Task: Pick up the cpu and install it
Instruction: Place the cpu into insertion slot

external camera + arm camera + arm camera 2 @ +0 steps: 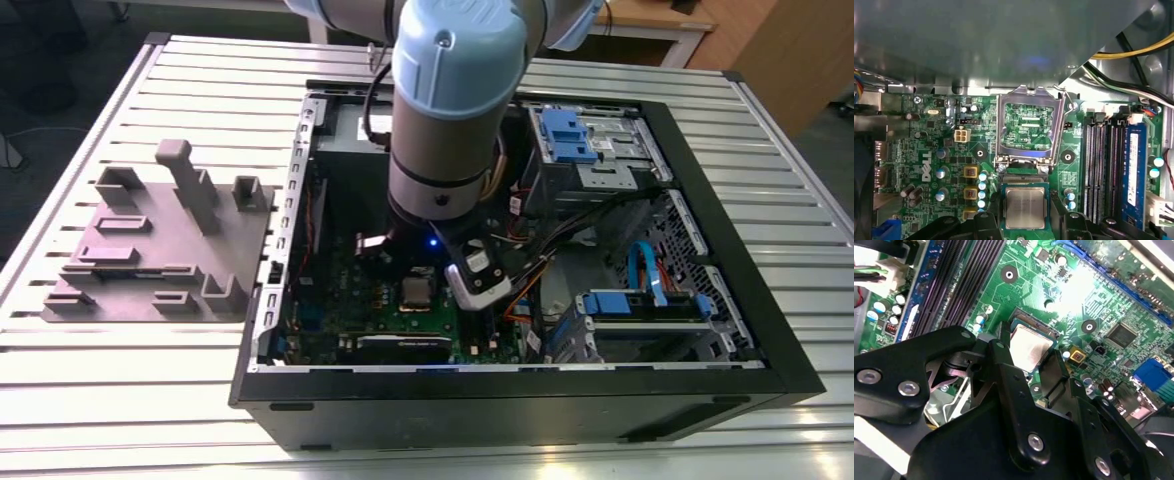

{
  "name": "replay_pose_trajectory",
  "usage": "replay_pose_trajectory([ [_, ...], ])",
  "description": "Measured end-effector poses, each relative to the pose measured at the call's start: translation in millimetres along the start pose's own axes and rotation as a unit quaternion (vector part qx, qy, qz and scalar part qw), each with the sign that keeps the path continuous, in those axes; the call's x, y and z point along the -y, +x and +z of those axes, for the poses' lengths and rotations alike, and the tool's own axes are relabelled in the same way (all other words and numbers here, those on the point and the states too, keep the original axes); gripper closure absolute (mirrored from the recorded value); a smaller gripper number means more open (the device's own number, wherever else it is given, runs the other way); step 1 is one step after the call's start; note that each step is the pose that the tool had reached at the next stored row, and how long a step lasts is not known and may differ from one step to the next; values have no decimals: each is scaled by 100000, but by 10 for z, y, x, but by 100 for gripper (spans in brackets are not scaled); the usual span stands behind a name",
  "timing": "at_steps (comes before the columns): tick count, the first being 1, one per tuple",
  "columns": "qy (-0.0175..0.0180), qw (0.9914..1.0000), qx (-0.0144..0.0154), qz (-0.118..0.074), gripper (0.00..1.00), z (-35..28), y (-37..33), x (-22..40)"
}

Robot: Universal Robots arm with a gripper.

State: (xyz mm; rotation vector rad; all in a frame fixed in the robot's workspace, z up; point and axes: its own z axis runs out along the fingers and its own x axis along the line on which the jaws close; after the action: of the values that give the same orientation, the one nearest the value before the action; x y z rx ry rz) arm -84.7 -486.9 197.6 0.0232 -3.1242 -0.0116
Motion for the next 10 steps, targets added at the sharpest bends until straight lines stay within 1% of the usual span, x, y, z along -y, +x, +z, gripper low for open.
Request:
replay_pose_trajectory([
  [10, -11, 99999, 6, 350, 53, 62, 9, 0],
])
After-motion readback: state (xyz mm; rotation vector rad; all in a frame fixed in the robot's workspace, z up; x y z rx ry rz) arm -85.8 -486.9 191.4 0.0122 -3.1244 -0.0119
